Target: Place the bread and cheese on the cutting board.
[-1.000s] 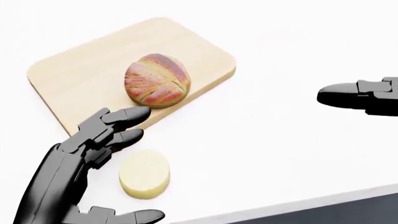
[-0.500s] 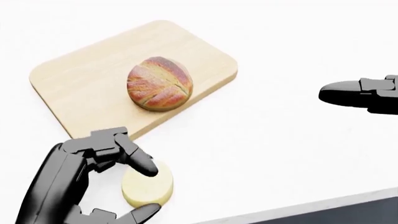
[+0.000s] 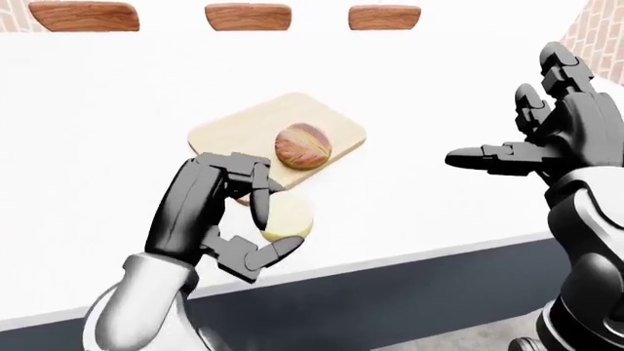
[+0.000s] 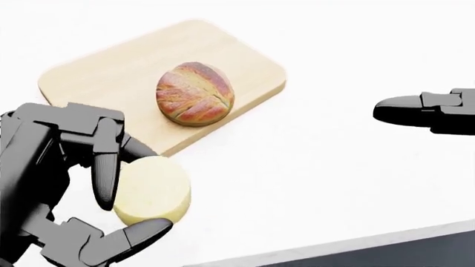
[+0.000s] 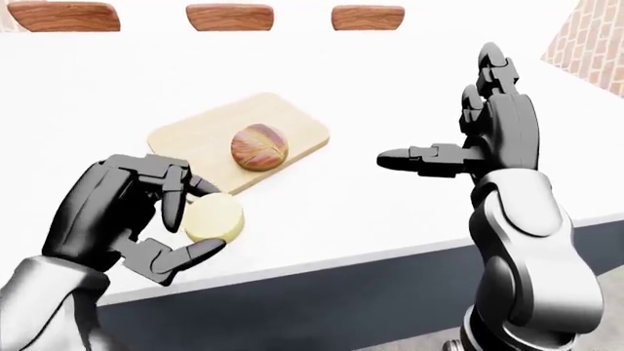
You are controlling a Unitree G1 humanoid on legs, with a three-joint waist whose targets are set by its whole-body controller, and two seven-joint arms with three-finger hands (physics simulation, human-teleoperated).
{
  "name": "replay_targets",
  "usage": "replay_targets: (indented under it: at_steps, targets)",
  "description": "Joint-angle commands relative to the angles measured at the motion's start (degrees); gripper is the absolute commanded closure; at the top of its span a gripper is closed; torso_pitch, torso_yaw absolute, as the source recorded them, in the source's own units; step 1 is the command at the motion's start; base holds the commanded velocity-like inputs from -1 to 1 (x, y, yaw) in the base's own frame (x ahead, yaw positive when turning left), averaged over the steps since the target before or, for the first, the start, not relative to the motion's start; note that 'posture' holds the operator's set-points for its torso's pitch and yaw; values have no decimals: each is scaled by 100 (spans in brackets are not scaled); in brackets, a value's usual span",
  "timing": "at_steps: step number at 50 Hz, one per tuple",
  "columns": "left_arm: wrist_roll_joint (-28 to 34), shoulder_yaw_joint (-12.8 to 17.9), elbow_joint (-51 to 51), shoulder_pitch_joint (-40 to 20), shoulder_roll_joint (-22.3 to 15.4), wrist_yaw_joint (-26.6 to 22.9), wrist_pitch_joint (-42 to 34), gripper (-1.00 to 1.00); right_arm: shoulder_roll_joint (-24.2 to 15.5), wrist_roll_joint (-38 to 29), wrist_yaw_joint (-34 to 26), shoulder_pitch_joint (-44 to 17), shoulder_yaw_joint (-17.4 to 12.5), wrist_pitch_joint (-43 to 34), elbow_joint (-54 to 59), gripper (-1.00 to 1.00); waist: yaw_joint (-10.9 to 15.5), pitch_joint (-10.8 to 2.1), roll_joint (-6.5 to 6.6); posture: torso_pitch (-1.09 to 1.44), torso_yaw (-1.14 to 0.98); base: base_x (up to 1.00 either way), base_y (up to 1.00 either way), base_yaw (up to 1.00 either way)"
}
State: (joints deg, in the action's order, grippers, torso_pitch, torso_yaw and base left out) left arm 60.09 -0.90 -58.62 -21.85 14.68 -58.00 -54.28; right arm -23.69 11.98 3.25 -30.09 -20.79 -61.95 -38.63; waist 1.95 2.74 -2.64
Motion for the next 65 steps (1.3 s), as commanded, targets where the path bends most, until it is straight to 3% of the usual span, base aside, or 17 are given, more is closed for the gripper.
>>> replay_targets:
  at_steps: [1,3,6,8,10,15,19,20,21,23,30,35,37,40,46,59,65]
  targets:
    - [1441,-129,-138,-470,277,-1091,115,100,-70,-50,3,-133,-37,206,-103,-100,9,-96,-38,0,0,0,0,0]
    - [2119,-212,-138,-956,384,-1575,-53,100,-68,-71,-4,-143,-14,203,-102,-100,13,-83,-76,0,0,0,0,0]
    - [3113,-324,-138,-1576,60,-2411,-598,100,-54,-96,-16,-135,-14,203,-104,-100,14,-64,-108,0,0,0,0,0]
    - [3609,-178,18,-2052,-134,-2953,-822,100,-55,-104,-19,-157,-14,156,-133,-100,17,-51,-116,0,0,0,0,0]
    - [3901,179,446,-2747,-418,-3369,-1071,100,-40,-135,-33,-139,11,226,-72,-100,23,-35,-124,0,0,0,0,0]
    - [3690,660,1311,-3637,-1205,-3449,-1487,100,-18,-184,-55,-144,48,247,-43,-100,25,-30,-128,0,0,0,0,0]
    - [3284,842,2095,-4171,-1975,-3415,-1985,100,27,-188,-70,-157,36,257,-35,-100,14,-40,-102,0,0,0,0,0]
    - [3017,852,2258,-4244,-2140,-3229,-2094,100,171,26,-94,-263,-120,230,-78,-100,12,-45,-93,0,0,0,0,0]
    - [2613,875,2459,-4266,-2261,-2870,-2176,100,39,-44,-44,-237,-43,183,-90,-100,7,-51,-80,0,0,0,0,0]
    - [1480,947,2784,-4242,-2403,-1723,-2043,100,59,-9,-18,-194,-39,238,-70,-100,-2,-56,-69,0,0,0,0,0]
    - [-1539,1177,4269,-4576,-2714,1466,-1320,100,16,-44,3,-248,52,219,-38,-100,-44,-115,-23,0,0,0,0,0]
    - [-3114,1108,5677,-4786,-2844,3372,-473,100,3,-23,14,-284,56,180,-62,-100,-63,-137,-1,0,0,0,0,0]
    - [-3633,1118,6066,-4896,-2775,3858,-582,100,4,-19,15,-283,54,190,-51,-100,-66,-150,12,0,0,0,0,0]
    - [-4339,1184,7864,-5306,-2790,5220,595,100,1,-13,17,-288,57,173,-66,-100,-70,-165,21,0,0,0,0,0]
    - [-4814,759,9165,-5392,-2903,6414,1886,100,5,-26,22,-297,101,203,-28,-100,-96,-211,55,0,0,0,0,0]
    - [-4857,610,11111,-5483,-2779,7595,3379,100,25,-122,-16,-286,183,291,69,-100,-137,-250,90,0,0,0,0,0]
    - [-4793,584,11515,-5545,-2798,7903,3573,100,60,-154,-51,-268,166,327,88,-100,-151,-281,103,0,0,0,0,0]
